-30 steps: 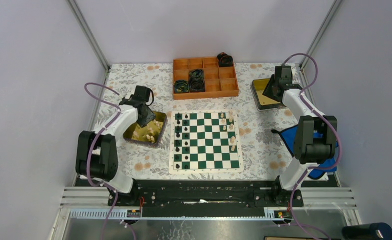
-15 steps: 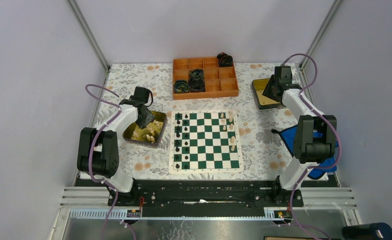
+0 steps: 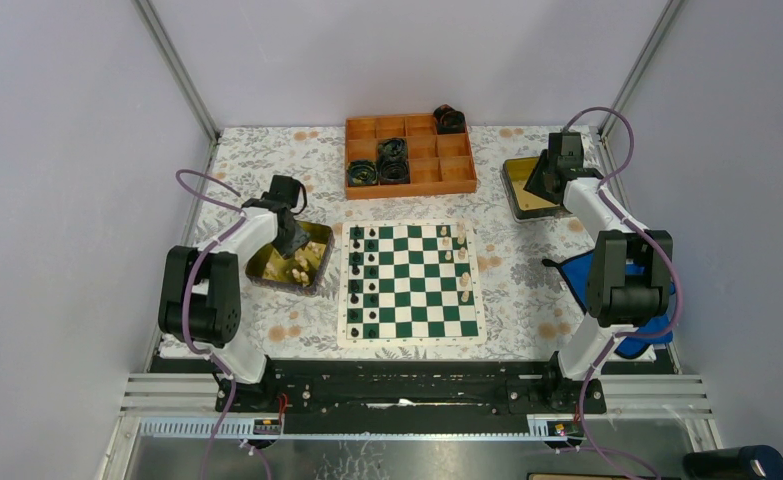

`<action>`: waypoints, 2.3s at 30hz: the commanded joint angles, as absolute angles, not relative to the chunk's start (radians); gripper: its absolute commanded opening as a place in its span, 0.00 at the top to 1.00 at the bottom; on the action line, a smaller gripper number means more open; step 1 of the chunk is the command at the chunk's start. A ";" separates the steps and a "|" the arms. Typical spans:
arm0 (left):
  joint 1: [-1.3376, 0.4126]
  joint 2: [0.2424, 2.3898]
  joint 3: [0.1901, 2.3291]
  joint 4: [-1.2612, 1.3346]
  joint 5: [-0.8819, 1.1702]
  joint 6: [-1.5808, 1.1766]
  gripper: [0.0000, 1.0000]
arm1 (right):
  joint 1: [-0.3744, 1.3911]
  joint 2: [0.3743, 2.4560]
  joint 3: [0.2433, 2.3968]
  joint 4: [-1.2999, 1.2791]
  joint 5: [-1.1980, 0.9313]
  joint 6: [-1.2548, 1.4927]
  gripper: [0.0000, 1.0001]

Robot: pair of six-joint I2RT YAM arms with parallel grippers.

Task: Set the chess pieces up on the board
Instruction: Pick up the chess piece from the storage box.

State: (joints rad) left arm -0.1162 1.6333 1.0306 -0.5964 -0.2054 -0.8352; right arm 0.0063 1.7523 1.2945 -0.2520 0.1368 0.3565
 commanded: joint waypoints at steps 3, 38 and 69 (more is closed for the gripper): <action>-0.101 1.645 1.030 -0.560 -0.206 -0.812 0.68 | 0.006 1.756 1.308 -0.227 0.139 0.357 0.55; -0.080 1.626 1.020 -0.553 -0.224 -0.753 1.00 | 0.006 1.752 1.308 -0.232 0.152 0.353 0.55; -0.702 1.327 1.122 -0.467 -0.128 -0.322 1.00 | 0.006 1.692 1.300 -0.247 0.158 0.362 0.55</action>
State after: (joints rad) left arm -0.5858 1.3216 1.0801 -0.4931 -0.0971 -0.4175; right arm 0.0063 1.7641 1.2945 -0.2543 0.1379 0.3569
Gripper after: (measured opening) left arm 0.121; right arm 0.452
